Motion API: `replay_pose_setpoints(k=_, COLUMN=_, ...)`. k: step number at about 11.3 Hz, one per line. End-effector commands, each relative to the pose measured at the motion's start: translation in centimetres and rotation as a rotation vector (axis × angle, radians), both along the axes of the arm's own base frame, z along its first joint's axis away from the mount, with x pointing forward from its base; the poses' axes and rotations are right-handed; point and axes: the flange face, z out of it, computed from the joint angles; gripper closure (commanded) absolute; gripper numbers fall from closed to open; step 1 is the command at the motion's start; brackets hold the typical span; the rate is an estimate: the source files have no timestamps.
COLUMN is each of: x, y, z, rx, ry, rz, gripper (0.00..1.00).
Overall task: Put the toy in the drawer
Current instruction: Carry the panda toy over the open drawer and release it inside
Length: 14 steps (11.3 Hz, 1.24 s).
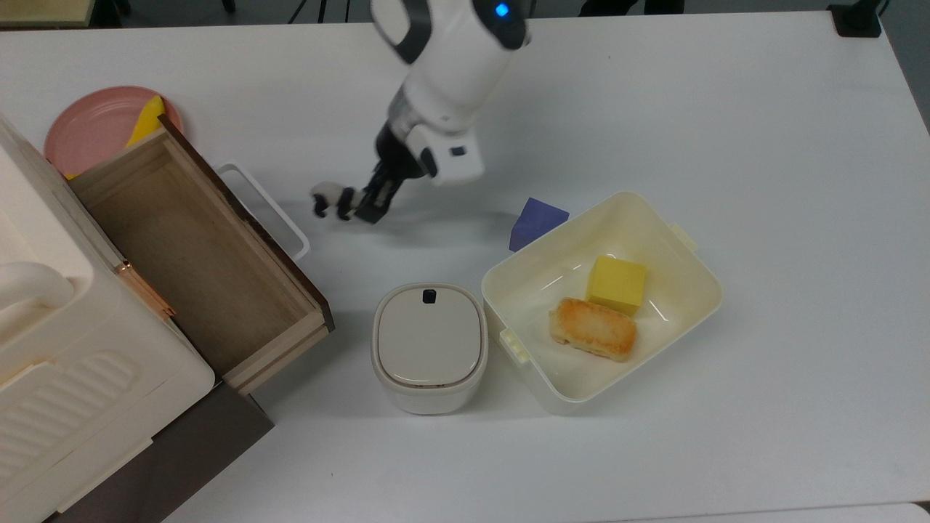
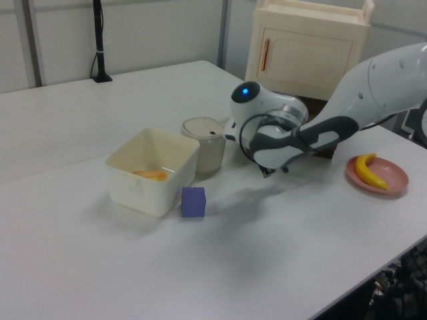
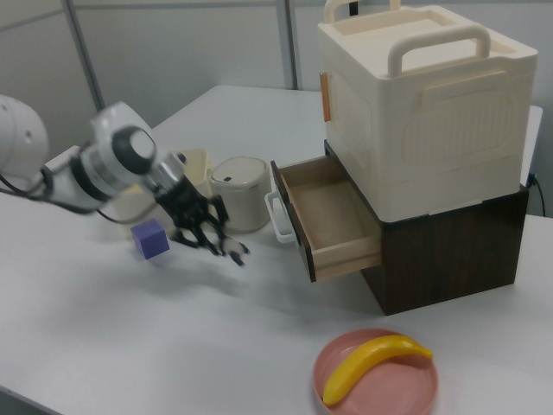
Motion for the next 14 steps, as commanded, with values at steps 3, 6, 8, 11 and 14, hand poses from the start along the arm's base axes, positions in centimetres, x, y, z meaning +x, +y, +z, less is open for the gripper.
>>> replay_pose_setpoints(k=3, x=2.2, y=2.7, z=16.3, rx=0.224, ry=0.01, rz=-0.14, gripper=0.78)
replay_pose_setpoints(k=6, x=4.2, y=-3.9, z=19.2, rx=0.218, ry=-0.136, rz=-0.199, gripper=0.78)
replay_pose_setpoints(k=8, x=5.7, y=-10.2, z=20.3, rx=0.23, ry=-0.303, rz=-0.251, gripper=0.78)
replay_pose_setpoints(k=11, x=6.8, y=-15.2, z=19.3, rx=0.241, ry=-0.433, rz=-0.342, gripper=0.77)
replay_pose_setpoints(k=14, x=7.6, y=-16.7, z=14.1, rx=0.239, ry=-0.389, rz=-0.432, gripper=0.62)
